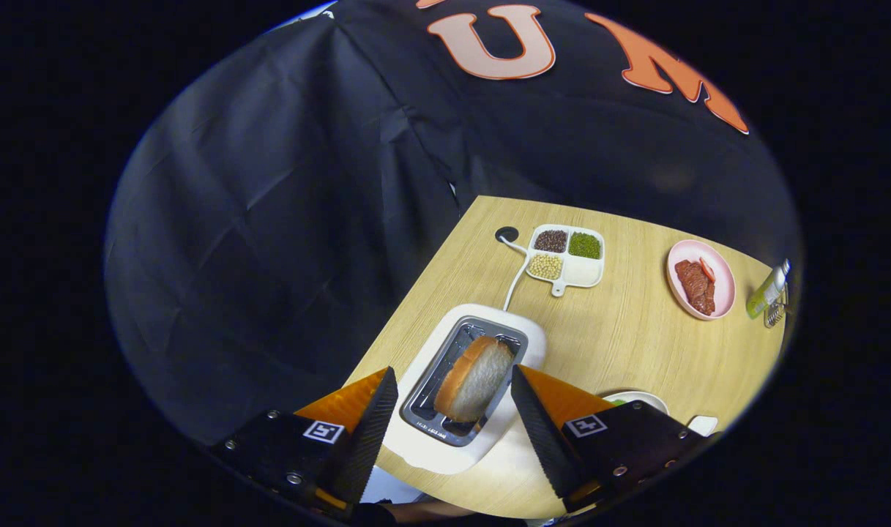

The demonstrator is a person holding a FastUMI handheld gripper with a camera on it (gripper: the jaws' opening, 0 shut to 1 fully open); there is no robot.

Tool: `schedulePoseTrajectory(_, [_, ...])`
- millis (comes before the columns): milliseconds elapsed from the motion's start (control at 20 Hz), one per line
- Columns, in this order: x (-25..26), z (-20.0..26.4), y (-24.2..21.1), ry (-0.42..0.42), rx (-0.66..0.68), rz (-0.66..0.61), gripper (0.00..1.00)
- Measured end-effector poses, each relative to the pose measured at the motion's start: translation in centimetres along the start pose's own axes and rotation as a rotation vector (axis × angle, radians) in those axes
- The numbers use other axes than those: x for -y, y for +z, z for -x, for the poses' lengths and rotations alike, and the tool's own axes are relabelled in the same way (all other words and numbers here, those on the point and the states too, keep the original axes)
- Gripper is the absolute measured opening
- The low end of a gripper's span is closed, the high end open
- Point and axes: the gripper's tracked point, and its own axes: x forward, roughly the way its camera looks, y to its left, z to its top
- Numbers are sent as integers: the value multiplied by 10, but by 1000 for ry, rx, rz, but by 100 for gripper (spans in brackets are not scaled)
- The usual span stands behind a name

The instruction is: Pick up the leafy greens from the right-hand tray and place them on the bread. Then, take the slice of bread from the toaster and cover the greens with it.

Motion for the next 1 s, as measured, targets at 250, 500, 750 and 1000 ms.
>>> schedulePoseTrajectory(250, [7, -22, -6, -34, -50, -13, 88])
schedulePoseTrajectory(500, [14, -39, -24, -32, -87, -68, 70])
schedulePoseTrajectory(750, [28, -29, -13, -55, -46, -134, 22])
schedulePoseTrajectory(1000, [21, 0, -1, -2, 45, -148, 13])
